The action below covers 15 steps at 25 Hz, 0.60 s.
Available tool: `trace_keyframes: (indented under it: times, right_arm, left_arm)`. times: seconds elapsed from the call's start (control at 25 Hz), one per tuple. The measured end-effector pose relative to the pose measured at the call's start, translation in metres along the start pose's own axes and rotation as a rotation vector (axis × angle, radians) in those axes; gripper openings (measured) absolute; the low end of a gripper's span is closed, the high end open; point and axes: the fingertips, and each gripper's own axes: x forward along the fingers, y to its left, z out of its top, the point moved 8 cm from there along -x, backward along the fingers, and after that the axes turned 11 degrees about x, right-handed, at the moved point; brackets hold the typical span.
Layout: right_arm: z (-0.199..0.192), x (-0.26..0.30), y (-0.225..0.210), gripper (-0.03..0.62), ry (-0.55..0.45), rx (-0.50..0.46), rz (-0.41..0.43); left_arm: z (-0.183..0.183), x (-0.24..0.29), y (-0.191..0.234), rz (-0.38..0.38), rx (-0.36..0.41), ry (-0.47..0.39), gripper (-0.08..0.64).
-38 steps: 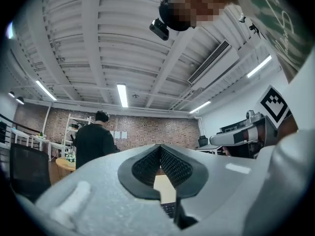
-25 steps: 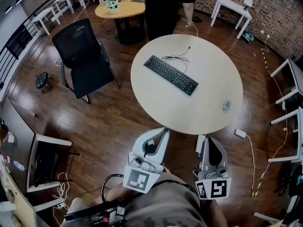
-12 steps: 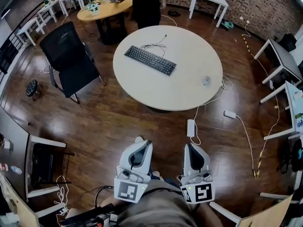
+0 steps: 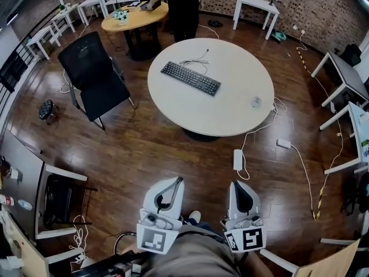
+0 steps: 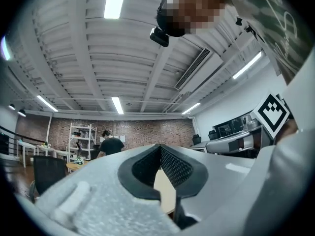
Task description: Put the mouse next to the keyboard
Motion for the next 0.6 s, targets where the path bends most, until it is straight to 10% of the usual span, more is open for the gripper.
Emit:
trace_keyframes:
  times: [0.6]
  right_arm:
    - [0.013,0.03,0.067,0.005,-0.052,-0.062,0.027]
  left_arm:
    - [0.0,-0.027,0.054,0.054,0.0,-0.02,0.005]
